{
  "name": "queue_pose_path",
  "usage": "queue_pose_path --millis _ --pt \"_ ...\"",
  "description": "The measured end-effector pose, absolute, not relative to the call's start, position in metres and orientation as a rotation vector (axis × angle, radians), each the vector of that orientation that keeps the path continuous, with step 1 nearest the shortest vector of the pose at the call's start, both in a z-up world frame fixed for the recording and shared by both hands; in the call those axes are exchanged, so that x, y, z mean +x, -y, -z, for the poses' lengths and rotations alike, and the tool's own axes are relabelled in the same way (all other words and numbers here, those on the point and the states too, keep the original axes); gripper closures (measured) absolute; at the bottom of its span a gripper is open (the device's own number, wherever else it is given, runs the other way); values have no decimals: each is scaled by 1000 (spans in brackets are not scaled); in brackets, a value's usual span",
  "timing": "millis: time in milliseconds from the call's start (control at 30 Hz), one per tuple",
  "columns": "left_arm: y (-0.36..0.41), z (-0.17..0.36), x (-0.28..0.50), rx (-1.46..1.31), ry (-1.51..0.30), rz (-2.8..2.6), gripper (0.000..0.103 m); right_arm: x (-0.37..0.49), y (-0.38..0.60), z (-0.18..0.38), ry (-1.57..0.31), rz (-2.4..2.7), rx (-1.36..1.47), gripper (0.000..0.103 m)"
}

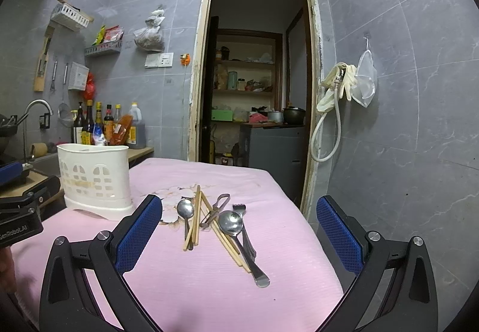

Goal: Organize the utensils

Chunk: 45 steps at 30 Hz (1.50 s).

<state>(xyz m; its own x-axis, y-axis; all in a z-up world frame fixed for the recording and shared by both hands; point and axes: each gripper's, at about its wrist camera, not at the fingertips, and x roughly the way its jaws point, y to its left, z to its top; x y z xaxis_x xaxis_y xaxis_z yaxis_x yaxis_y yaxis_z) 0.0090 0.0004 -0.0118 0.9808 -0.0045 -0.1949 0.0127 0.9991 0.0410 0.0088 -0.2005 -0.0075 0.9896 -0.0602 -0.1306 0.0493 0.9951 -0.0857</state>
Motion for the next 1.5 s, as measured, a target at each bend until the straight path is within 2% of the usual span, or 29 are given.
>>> queue_pose_path --millis 1500 --pt "4 22 7 34 -211 14 8 11 198 10 -142 54 -82 0"
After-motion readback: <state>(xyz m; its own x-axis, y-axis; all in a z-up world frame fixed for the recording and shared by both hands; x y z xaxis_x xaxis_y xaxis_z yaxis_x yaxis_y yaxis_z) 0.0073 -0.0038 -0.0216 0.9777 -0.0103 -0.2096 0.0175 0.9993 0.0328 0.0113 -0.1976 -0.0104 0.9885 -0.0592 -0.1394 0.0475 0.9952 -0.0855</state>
